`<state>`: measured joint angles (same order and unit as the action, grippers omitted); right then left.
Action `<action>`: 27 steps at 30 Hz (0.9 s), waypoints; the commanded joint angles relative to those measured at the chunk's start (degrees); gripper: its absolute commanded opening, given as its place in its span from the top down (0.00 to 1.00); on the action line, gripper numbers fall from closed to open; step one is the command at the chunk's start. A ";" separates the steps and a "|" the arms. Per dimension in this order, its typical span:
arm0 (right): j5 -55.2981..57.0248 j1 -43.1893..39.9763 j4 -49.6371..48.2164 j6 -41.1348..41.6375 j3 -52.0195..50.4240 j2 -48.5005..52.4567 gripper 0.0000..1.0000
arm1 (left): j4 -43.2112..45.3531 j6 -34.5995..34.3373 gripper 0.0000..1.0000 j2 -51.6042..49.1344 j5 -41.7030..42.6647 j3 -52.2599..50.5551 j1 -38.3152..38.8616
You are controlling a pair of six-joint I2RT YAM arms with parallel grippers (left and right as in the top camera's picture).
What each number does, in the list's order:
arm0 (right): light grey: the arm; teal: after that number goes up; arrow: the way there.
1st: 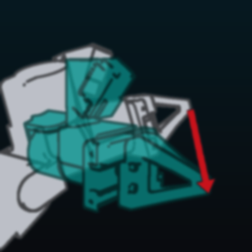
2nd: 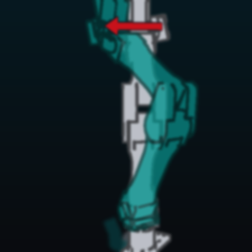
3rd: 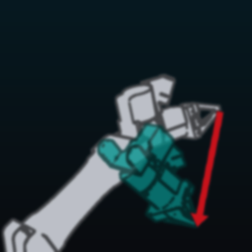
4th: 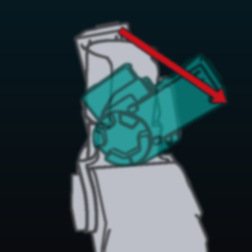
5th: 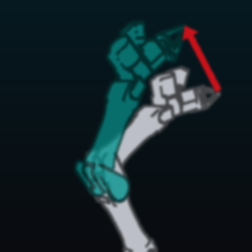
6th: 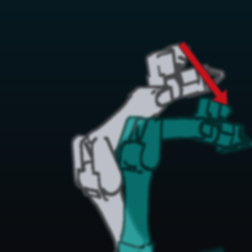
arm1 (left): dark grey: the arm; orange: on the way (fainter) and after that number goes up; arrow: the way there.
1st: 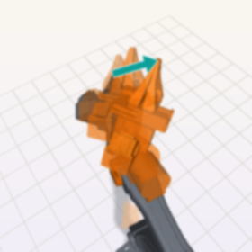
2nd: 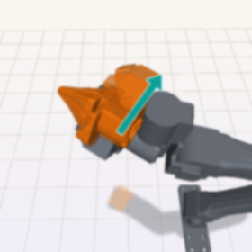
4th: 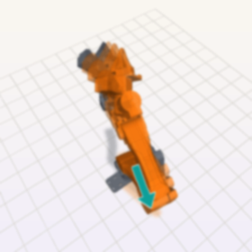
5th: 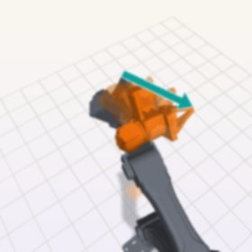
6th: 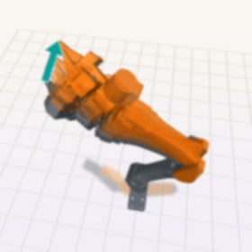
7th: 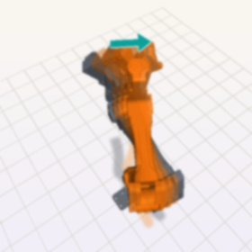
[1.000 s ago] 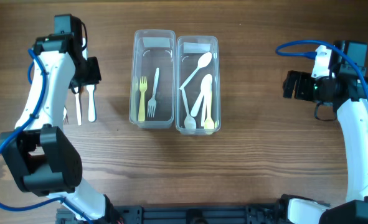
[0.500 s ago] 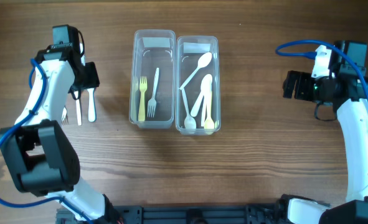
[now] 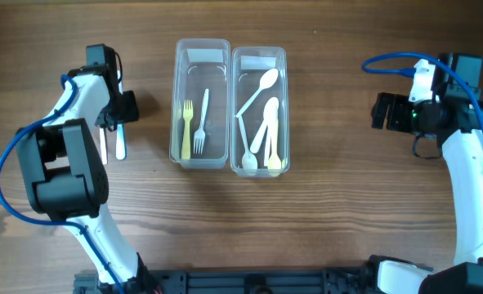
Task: Pack container
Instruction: 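Grasp the light-blue fork with the left gripper, then place the light-blue fork into the left container and release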
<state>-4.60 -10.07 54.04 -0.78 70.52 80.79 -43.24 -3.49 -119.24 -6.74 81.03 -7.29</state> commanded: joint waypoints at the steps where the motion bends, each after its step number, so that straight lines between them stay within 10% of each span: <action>1: 0.74 0.07 -0.11 -0.61 -0.22 0.11 0.00 | -0.20 -0.17 0.77 -4.33 1.16 -1.33 -0.39; 4: 0.74 0.07 -0.11 -0.59 -0.22 0.11 0.00 | -0.74 -0.17 0.93 -4.31 1.14 -1.33 -0.39; 27: 0.74 0.07 -0.11 -0.59 -0.22 0.11 0.00 | -14.36 -3.21 0.96 20.11 8.44 7.63 3.63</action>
<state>-4.60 -10.07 54.04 -0.78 70.52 80.79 -56.42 -5.50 -103.48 -4.73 87.79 -6.55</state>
